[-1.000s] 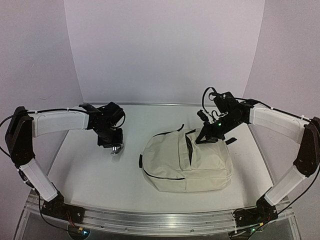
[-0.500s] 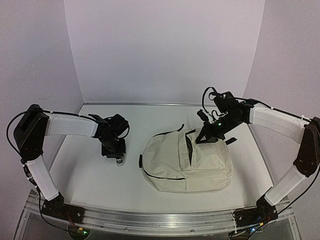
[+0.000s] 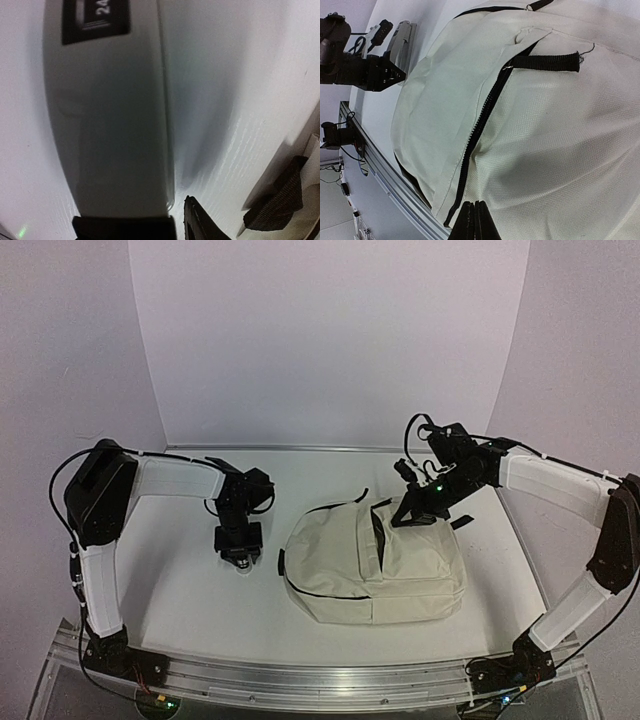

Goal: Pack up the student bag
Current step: Adjust the stationery at the center of the board, then pick up the stationery from the center of the board.

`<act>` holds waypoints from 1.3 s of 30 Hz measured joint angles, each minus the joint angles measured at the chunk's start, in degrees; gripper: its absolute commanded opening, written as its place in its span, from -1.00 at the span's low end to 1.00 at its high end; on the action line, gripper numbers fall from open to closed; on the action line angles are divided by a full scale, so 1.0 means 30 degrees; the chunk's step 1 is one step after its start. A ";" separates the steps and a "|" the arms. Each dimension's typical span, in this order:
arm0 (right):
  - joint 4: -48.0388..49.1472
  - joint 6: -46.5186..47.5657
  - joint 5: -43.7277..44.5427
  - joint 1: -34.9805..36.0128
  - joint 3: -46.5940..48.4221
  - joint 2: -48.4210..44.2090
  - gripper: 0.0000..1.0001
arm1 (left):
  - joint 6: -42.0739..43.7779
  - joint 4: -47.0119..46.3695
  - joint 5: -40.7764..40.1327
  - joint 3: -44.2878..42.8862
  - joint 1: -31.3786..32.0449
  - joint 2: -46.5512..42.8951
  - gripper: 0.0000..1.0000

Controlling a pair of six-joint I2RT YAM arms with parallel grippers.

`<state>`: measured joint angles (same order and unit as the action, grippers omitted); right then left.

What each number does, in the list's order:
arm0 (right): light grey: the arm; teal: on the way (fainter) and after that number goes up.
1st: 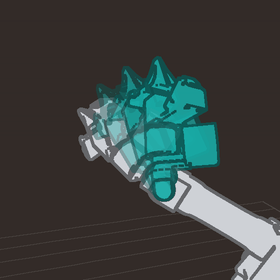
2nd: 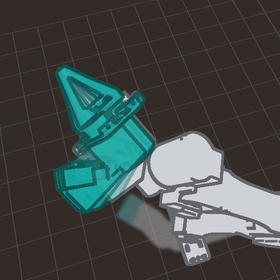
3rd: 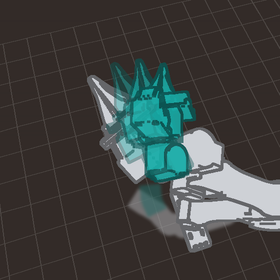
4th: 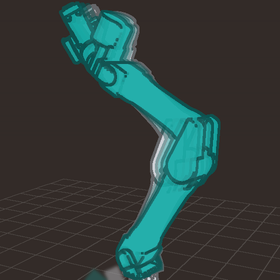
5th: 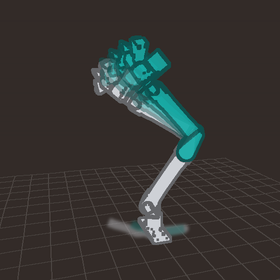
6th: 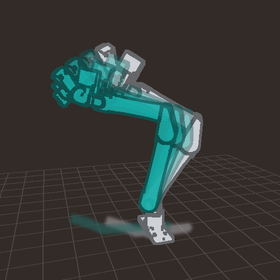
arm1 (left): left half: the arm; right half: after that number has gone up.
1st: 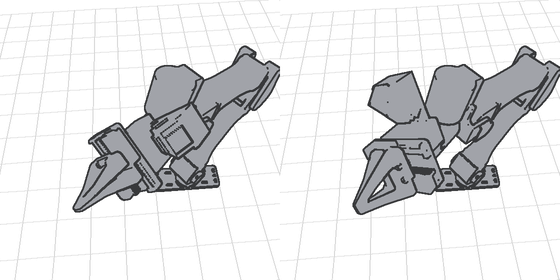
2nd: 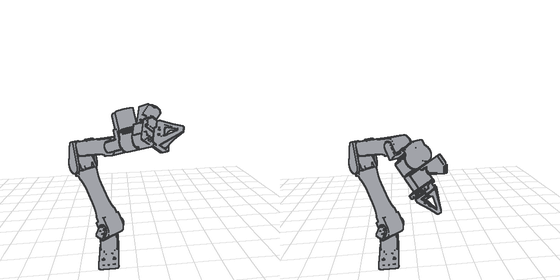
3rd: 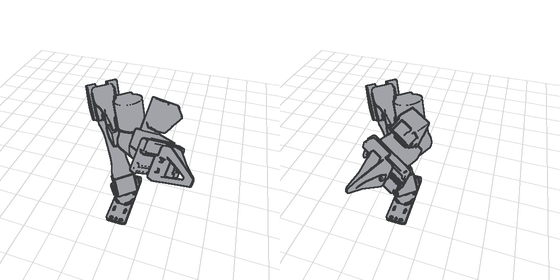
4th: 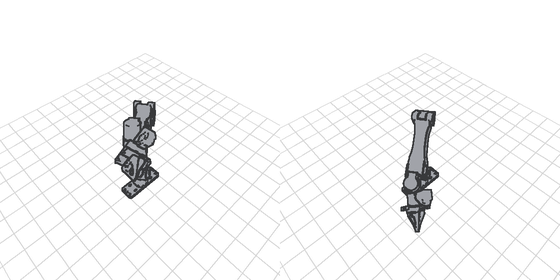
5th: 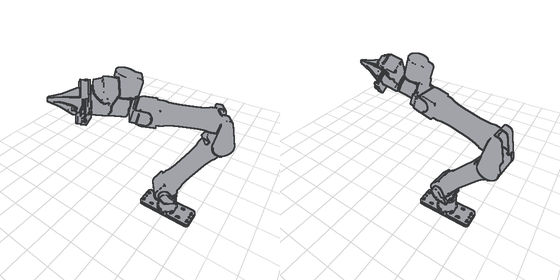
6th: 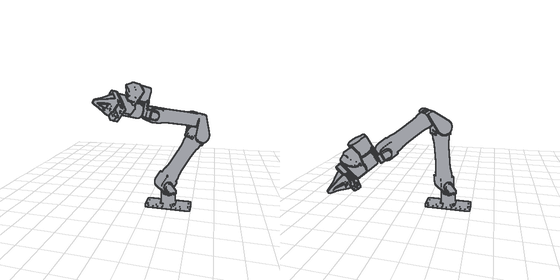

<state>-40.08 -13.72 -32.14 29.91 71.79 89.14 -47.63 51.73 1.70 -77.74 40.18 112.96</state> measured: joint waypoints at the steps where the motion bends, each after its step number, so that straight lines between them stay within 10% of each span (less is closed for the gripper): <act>1: 0.0003 0.0000 0.0000 0.0000 0.0000 0.0000 -0.97 | -0.0059 0.0332 0.0107 -0.0364 0.0000 0.0197 -0.10; 16: 0.0003 0.0015 -0.0007 0.0000 0.0000 0.0000 -0.96 | -0.0149 0.3372 0.0377 -0.3106 -0.0701 0.0639 -0.11; 23: 0.0003 0.0051 0.0000 0.0000 0.0000 0.0000 -0.96 | -0.0128 0.3516 0.0490 -0.3475 -0.0998 0.1779 -0.35; 29: 0.0003 0.0051 0.0000 0.0000 0.0000 0.0000 -0.96 | -0.0176 0.3589 0.0609 -0.3475 -0.0998 0.2088 -0.98; 39: 0.0009 0.0058 -0.0022 0.0000 0.0000 -0.0007 -0.97 | -0.0288 0.3089 0.0628 -0.2575 -0.0998 -0.0147 -1.00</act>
<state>-40.06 -13.54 -32.21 29.91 71.79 89.12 -48.49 61.00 3.58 -85.46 37.19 112.52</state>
